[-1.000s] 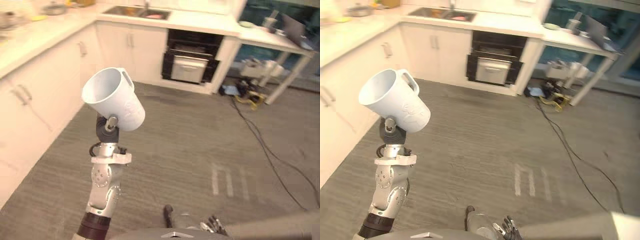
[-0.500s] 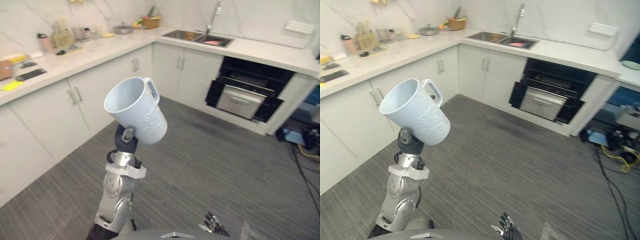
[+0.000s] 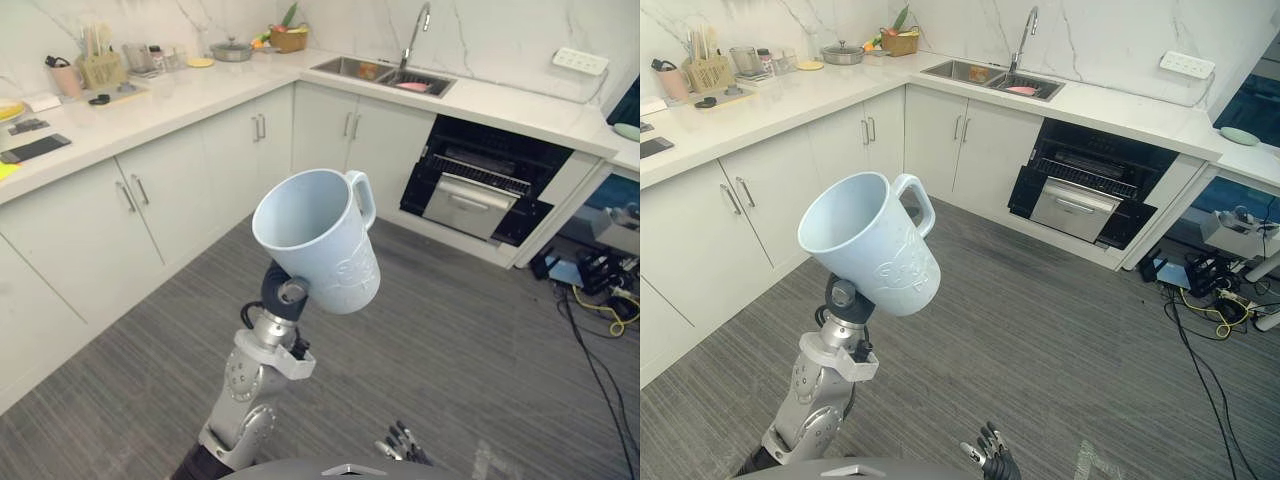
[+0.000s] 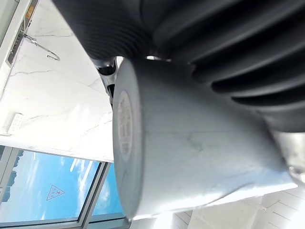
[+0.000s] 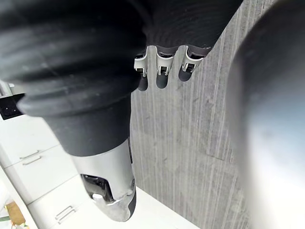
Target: Walk over to the sink, pick up the cup, carry it to the dishwasher, place the cup inside the dishwasher, then close the dishwasher door
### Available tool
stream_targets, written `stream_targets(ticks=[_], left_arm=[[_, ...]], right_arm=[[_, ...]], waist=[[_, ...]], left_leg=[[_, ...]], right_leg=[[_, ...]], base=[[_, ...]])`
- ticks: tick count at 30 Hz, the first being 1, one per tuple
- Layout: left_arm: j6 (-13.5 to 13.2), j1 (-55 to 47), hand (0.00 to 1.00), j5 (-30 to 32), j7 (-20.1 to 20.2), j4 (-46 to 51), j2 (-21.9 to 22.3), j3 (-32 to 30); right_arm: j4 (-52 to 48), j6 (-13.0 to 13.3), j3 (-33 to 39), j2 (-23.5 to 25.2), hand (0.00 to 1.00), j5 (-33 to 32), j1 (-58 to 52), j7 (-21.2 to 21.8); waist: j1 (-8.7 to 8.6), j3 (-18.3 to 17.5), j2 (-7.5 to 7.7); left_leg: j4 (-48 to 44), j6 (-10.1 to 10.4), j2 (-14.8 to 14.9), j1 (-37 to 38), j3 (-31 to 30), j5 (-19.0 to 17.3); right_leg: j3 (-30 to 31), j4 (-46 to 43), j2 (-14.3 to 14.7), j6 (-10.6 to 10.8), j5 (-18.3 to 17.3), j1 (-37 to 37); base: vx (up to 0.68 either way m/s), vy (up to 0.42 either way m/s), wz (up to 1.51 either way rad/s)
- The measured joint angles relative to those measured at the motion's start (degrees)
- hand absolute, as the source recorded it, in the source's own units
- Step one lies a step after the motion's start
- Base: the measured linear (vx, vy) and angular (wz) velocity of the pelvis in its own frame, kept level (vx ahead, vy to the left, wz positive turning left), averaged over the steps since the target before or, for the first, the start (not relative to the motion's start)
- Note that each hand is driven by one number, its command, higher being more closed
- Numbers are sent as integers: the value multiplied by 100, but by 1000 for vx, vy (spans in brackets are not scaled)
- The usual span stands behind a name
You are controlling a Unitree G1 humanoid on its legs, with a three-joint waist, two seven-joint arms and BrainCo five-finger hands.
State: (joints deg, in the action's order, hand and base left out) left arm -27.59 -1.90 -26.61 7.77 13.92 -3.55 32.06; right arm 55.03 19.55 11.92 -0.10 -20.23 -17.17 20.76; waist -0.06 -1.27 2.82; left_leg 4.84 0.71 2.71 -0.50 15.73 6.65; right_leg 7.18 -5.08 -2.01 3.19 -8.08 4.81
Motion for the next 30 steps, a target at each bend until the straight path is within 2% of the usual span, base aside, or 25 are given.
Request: stream_targets(ticks=[2, 6, 10, 12, 13, 14, 15, 16, 17, 18, 19, 20, 21, 22, 23, 24, 25, 26, 27, 28, 29, 30], left_arm=[[0, -2, 100, -5, 10, 1, 0, -105], [1, -178, 100, -30, 134, 1, 6, -596], [0, -574, 100, -93, 382, -1, 8, -1255], [-2, -646, 100, -214, 521, -4, 6, -1492], [-3, -689, 100, -266, 576, -5, 6, -1581], [-25, -718, 100, -311, 646, -6, 6, -1611], [-70, -723, 100, -318, 667, -14, 22, -1615], [-169, -693, 100, -374, 711, -220, 43, -1626], [-159, -663, 100, -431, 735, -430, 43, -1617], [-152, -665, 100, -447, 735, -502, 36, -1608], [-148, -665, 100, -452, 713, -570, 28, -1603], [-152, -655, 100, -446, 629, -570, 13, -1627], [-150, -610, 100, -451, 479, -580, 10, -1639], [-140, -568, 100, -450, 429, -588, 13, -1623], [-92, -495, 100, -449, 382, -597, 13, -1607], [-32, -411, 100, -451, 369, -620, 9, -1635], [12, -355, 100, -456, 381, -622, 11, -1679], [58, -302, 100, -457, 400, -627, 21, -1736], [80, -248, 100, -458, 446, -697, 29, -1744], [81, -223, 100, -457, 499, -753, 27, -1741], [86, -229, 100, -457, 571, -906, 61, -1746], [120, -273, 100, -461, 572, -969, 157, -1747]], right_arm=[[-9, 3, -18, -3, 0, 0, 0, -1], [-15, 35, -215, -30, 0, -10, 0, 1], [-5, 88, -267, -38, 0, -2, 9, 3], [27, 137, -265, -43, 0, 25, 35, 0], [116, 156, -234, -50, 0, 30, 75, -1], [262, 156, -143, -73, 0, 27, 138, -3], [340, 156, -42, -102, 0, 27, 159, 0], [386, 166, 167, -152, 0, -79, 326, 82], [311, 207, 253, -183, 0, -90, 420, 40], [302, 212, 264, -199, 0, -91, 429, 32], [311, 246, 276, -221, 0, -90, 402, 38], [317, 289, 295, -189, 0, -137, 391, 54], [312, 320, 289, -108, 0, -189, 364, 71], [307, 350, 296, -66, 0, -204, 352, 99], [287, 414, 301, -25, 0, -208, 276, 154], [226, 450, 299, 10, 0, -214, 169, 186], [211, 459, 297, 18, 0, -219, 122, 189], [207, 457, 285, 4, 0, -227, 111, 185], [203, 458, 240, -22, 0, -242, 98, 181], [205, 448, 181, -22, 0, -239, 75, 179], [184, 416, 67, -65, 0, -322, 59, 240], [136, 437, 10, -229, 0, -281, 75, 270]], waist=[[11, 8, -24], [13, 34, -50], [118, 38, -44], [186, 116, 49], [194, 112, 91], [194, 97, 109], [203, 96, 105], [213, 136, -12], [174, 177, -44], [155, 197, -31], [107, 284, -98], [31, 305, -77], [-33, 345, 7], [-50, 359, 34], [-71, 367, 44], [-118, 370, 27], [-153, 368, 23], [-192, 382, -6], [-220, 412, -34], [-225, 419, -17], [-257, 463, -89], [-292, 444, -221]], left_leg=[[0, 1, 23, 24, 71, -4], [-3, 31, 59, 107, 161, -39], [-45, 96, 59, 147, 197, -87], [-292, 89, -6, 118, 315, -250], [-520, 59, -118, 49, 303, -447], [-800, 30, -288, -35, 176, -762], [-906, -16, -347, -88, 61, -901], [-1119, -59, -364, -151, -37, -1041], [-1240, -85, -325, -86, -85, -1147], [-1251, -104, -306, -2, -132, -1219], [-1243, -144, -222, 202, -200, -1329], [-1265, -135, -170, 322, -266, -1409], [-1258, -106, -92, 446, -323, -1512], [-1258, -81, -41, 472, -331, -1560], [-1257, -41, 18, 481, -354, -1620], [-1259, -1, 68, 479, -417, -1678], [-1267, 35, 76, 493, -445, -1735], [-1345, 94, 114, 560, -471, -1786], [-1650, 160, 191, 567, -502, -1995], [-1822, 244, 193, 565, -545, -2136], [-2121, 367, 268, 646, -676, -2444], [-2160, 365, 406, 691, -798, -2511]], right_leg=[[-32, 56, -8, 12, -16, 17], [-851, 102, -251, 46, 5, 84], [-1519, -13, -415, 105, -143, 167], [-1669, -320, -571, 107, -362, 172], [-1788, -575, -755, 177, -578, 151], [-1910, -882, -970, 346, -714, 149], [-1912, -1211, -1030, 393, -830, 82], [-1873, -2537, -1202, 259, -783, -562], [-1830, -3910, -1367, -187, -210, -1244], [-1782, -4453, -1412, -308, 217, -1481], [-1582, -5158, -1385, -277, 1002, -1796], [-1492, -5419, -1319, -199, 699, -1918], [-1528, -5271, -1193, -144, 185, -2042], [-1567, -5012, -1106, -80, -5, -2099], [-1649, -4366, -943, -8, -161, -2145], [-1733, -3239, -747, 25, -162, -2085], [-1714, -2484, -604, 29, -107, -2066], [-1603, -1609, -389, 5, 172, -2009], [-1409, -940, -204, -12, 625, -1881], [-1358, -709, -182, -26, 913, -1776], [-1446, -735, -145, -239, 1286, -1631], [-1545, -859, -31, -235, 1242, -1580]], base=[[8, -9, -17], [24, -4, -9], [69, -28, 23], [106, 7, 46], [159, 66, 60], [187, 69, 62], [148, 63, 43], [121, 88, 26], [104, 112, 19], [154, 120, 18], [159, 62, 17], [204, 36, 23], [163, 6, 21], [164, -9, 21], [186, -44, 20], [265, -76, 19], [409, -121, 14], [477, -164, 11], [444, -166, 13], [403, -222, 26], [322, -184, 24], [396, -180, 33]])
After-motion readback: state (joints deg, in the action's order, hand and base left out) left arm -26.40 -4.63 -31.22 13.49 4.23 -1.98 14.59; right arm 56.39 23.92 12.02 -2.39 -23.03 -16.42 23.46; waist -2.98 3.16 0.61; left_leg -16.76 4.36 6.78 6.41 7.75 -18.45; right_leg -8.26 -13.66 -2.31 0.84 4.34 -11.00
